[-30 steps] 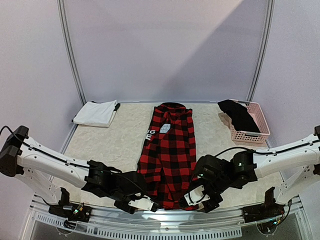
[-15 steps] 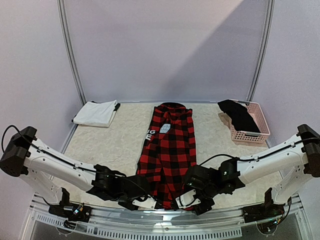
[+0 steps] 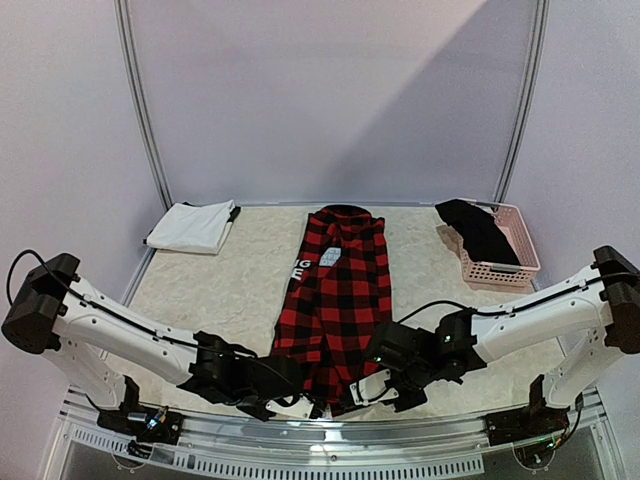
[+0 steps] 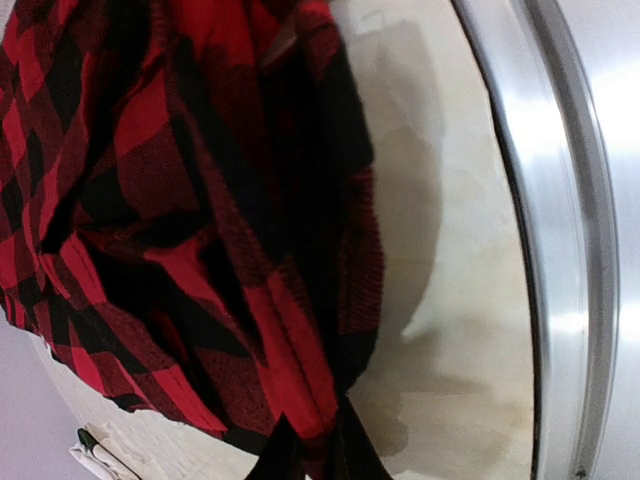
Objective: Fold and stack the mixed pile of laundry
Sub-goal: Pick up the rectangle-folded shirt from the center of the board, then fold the rectangle-folded shirt at the center of the board.
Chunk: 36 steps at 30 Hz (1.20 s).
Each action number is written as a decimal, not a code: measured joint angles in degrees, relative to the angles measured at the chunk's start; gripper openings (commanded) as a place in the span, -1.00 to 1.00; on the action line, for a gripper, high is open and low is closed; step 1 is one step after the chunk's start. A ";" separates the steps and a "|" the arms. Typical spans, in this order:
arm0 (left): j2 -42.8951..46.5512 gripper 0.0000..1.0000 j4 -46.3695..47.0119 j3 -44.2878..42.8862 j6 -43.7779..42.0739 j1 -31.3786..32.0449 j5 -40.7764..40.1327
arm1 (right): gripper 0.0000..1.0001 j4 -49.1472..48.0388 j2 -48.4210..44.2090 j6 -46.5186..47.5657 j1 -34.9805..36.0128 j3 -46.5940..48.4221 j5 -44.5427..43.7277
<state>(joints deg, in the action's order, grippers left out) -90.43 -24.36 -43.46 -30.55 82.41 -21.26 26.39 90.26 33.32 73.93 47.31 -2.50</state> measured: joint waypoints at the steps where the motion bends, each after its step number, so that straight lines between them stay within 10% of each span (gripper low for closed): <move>1: 0.24 -0.89 0.00 0.00 0.13 -0.04 -0.26 | -0.98 0.35 -0.66 -0.04 -0.72 0.00 -0.04; 36: -1.42 -1.00 13.18 -12.68 -6.14 -14.80 -19.93 | -0.99 -4.11 -11.21 1.49 -25.49 7.82 -5.86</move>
<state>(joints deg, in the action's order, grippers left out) -91.85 -11.18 -56.14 -36.69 67.61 -41.19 22.28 79.05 34.81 48.45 55.13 -8.36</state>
